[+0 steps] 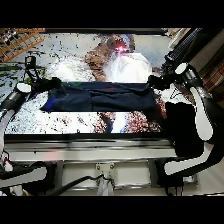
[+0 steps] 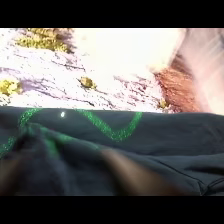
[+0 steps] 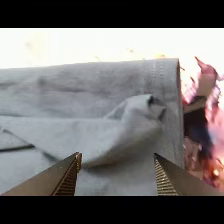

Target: Fold the clothes and pants, and hang the long-sleeved shirts on hangers.

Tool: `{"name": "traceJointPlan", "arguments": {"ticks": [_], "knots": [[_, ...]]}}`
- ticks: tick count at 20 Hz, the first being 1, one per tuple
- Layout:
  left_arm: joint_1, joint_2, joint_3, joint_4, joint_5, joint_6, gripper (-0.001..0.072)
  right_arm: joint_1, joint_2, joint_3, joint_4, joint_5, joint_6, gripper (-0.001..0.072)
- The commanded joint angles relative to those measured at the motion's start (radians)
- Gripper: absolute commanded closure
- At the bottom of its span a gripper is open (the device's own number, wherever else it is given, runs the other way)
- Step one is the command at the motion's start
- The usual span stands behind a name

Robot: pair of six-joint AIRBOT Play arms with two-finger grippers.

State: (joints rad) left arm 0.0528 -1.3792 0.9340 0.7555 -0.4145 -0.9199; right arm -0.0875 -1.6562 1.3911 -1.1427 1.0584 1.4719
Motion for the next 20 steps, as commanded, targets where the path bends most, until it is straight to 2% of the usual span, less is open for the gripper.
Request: {"name": "traceJointPlan", "arguments": {"ticks": [1,4,7,9,11,13,20], "knots": [[0.008,-0.009,0.013,-0.001,-0.043,0.003,0.0090,-0.004,-0.008,0.019,-0.011,0.022,0.013,0.0203],[0.035,0.074,0.013,-0.001,-0.094,0.004,0.0091,-0.034,0.044,0.017,-0.113,0.055,0.029,0.0205],[0.048,0.181,0.013,-0.003,-0.176,-0.031,0.0100,-0.108,0.061,0.015,-0.134,0.119,0.026,0.0204],[0.023,0.216,0.013,-0.069,-0.239,-0.045,0.0100,-0.163,0.050,-0.005,-0.073,0.149,-0.023,0.0204],[-0.028,0.215,0.013,-0.161,-0.268,-0.045,0.0099,-0.203,0.033,-0.043,0.053,0.154,-0.083,0.0204],[-0.098,0.209,0.013,-0.210,-0.253,-0.044,0.0100,-0.214,0.010,-0.068,0.122,0.158,-0.106,0.0204],[-0.291,0.171,0.015,-0.261,-0.179,-0.040,0.0099,-0.167,-0.082,-0.070,0.122,0.144,-0.100,0.0205]]}}
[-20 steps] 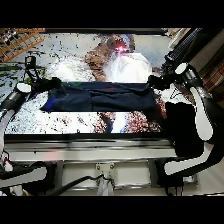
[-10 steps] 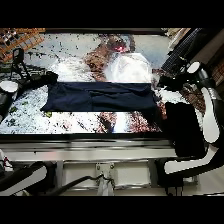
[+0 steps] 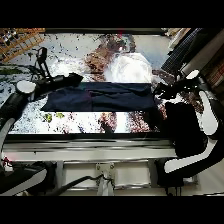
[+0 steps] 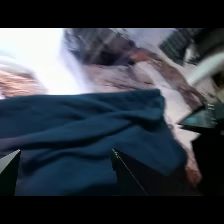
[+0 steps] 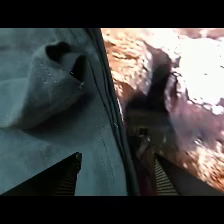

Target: Fold the clothes and pants, and hang the long-sleeved shirts on hangers.

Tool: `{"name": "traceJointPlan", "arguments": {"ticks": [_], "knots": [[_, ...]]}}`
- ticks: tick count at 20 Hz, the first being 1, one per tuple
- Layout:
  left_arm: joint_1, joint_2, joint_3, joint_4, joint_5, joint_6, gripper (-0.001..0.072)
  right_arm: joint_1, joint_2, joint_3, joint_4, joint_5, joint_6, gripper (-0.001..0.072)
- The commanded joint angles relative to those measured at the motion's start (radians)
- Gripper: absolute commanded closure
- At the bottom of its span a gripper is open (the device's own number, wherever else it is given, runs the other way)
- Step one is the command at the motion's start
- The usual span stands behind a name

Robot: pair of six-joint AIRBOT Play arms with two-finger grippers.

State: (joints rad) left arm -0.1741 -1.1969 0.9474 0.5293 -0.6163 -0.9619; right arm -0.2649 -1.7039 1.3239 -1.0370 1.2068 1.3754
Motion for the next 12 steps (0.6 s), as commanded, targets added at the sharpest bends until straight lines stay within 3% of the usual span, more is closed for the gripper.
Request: {"name": "traceJointPlan", "arguments": {"ticks": [1,8,10,12], "knots": [[-0.073,-0.015,0.003,-0.050,0.024,0.002,0.0099,0.011,-0.045,-0.003,0.018,-0.007,0.001,0.0205],[-0.107,-0.061,0.041,-0.071,0.013,0.013,0.0098,0.039,-0.103,-0.002,0.155,-0.022,-0.007,0.0242],[-0.128,-0.093,0.067,-0.071,0.010,0.012,0.0098,0.073,-0.107,-0.002,0.169,-0.028,-0.027,0.0303],[-0.156,-0.138,0.100,-0.071,0.008,0.012,0.0099,0.102,-0.106,0.000,0.170,-0.050,-0.032,0.0444]]}}
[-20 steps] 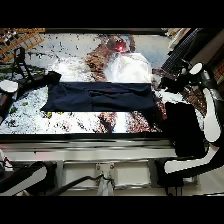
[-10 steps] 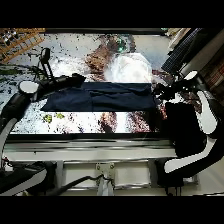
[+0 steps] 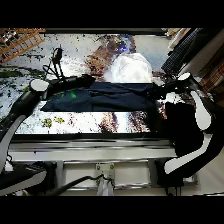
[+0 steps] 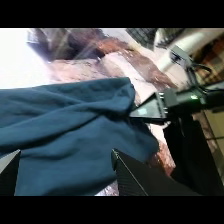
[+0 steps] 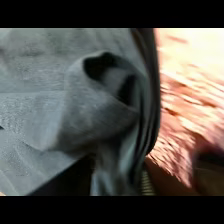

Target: Fold the clothes and pants, and hang the long-sleeved shirts on hangers.

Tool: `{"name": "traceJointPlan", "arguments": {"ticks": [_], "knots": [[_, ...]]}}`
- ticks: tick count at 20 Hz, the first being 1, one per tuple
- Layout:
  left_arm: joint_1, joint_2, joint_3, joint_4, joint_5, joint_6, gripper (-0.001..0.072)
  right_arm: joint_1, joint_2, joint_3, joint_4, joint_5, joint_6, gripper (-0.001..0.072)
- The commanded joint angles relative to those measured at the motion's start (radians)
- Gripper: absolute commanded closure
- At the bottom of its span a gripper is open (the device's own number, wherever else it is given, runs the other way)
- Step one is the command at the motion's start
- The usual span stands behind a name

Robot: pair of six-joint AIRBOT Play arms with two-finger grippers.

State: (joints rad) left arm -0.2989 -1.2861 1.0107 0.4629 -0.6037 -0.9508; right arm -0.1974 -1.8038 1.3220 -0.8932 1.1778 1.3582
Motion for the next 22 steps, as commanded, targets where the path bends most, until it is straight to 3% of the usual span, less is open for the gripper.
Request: {"name": "traceJointPlan", "arguments": {"ticks": [1,2,3,5,7,11,18,22], "knots": [[-0.047,-0.077,0.055,-0.005,-0.011,0.001,0.0100,0.043,-0.006,0.006,0.026,-0.035,-0.014,0.0557],[-0.065,-0.112,0.079,-0.004,-0.031,0.001,0.0102,0.045,0.000,0.007,0.026,-0.045,-0.013,0.0679],[-0.080,-0.148,0.101,-0.004,-0.053,0.000,0.0130,0.045,0.008,0.008,0.026,-0.047,-0.006,0.0679],[-0.103,-0.225,0.142,-0.004,-0.099,0.000,0.0464,0.041,0.040,0.008,0.017,-0.036,-0.006,0.0680],[-0.106,-0.286,0.170,-0.004,-0.130,-0.043,0.0601,0.042,0.094,0.008,-0.025,-0.033,-0.006,0.0680],[-0.113,-0.363,0.199,0.030,-0.186,-0.150,0.0625,0.042,0.219,0.008,-0.151,0.008,-0.006,0.0680],[-0.179,-0.430,0.217,0.038,-0.159,-0.213,0.0625,0.042,0.410,0.007,-0.220,0.098,-0.007,0.0680],[-0.222,-0.534,0.328,0.180,-0.235,-0.344,0.0623,0.042,0.462,0.046,-0.226,0.153,0.002,0.0681]]}}
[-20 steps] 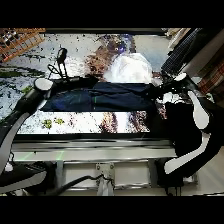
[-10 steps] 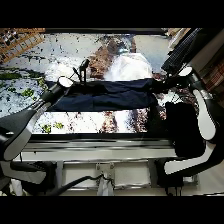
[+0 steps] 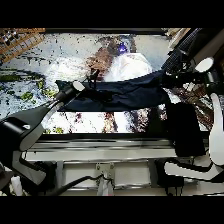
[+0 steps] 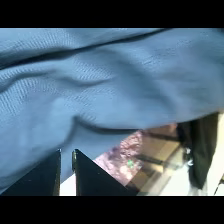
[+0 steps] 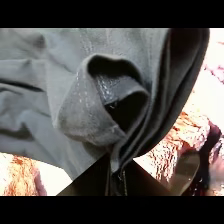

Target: Fold the clothes and pants, and hang the long-sleeved shirts on hangers.

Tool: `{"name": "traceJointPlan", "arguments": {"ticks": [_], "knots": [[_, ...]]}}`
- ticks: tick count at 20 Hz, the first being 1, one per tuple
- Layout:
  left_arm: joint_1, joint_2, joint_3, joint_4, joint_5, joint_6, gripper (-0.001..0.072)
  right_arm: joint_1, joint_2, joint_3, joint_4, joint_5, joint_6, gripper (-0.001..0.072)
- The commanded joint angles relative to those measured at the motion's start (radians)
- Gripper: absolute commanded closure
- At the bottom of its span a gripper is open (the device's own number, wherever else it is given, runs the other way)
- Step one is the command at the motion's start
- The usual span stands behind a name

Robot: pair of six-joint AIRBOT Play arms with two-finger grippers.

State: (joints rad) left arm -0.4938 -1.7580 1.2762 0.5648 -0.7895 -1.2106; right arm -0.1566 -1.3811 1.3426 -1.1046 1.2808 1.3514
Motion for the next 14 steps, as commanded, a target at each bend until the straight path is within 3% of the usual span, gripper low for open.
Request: {"name": "traceJointPlan", "arguments": {"ticks": [1,4,8,14], "knots": [[-0.038,-0.088,0.093,0.077,-0.061,-0.084,0.0622,0.001,0.039,0.050,-0.021,0.072,0.024,0.0681],[-0.086,-0.158,0.196,0.078,-0.039,-0.085,0.0622,0.001,0.039,0.120,-0.021,0.101,0.062,0.0681],[-0.134,-0.263,0.335,0.078,-0.029,-0.150,0.0621,0.001,0.039,0.191,-0.038,0.122,0.130,0.0681],[-0.205,-0.346,0.471,0.079,0.013,-0.151,0.0620,0.001,0.039,0.236,-0.063,0.144,0.195,0.0681]]}}
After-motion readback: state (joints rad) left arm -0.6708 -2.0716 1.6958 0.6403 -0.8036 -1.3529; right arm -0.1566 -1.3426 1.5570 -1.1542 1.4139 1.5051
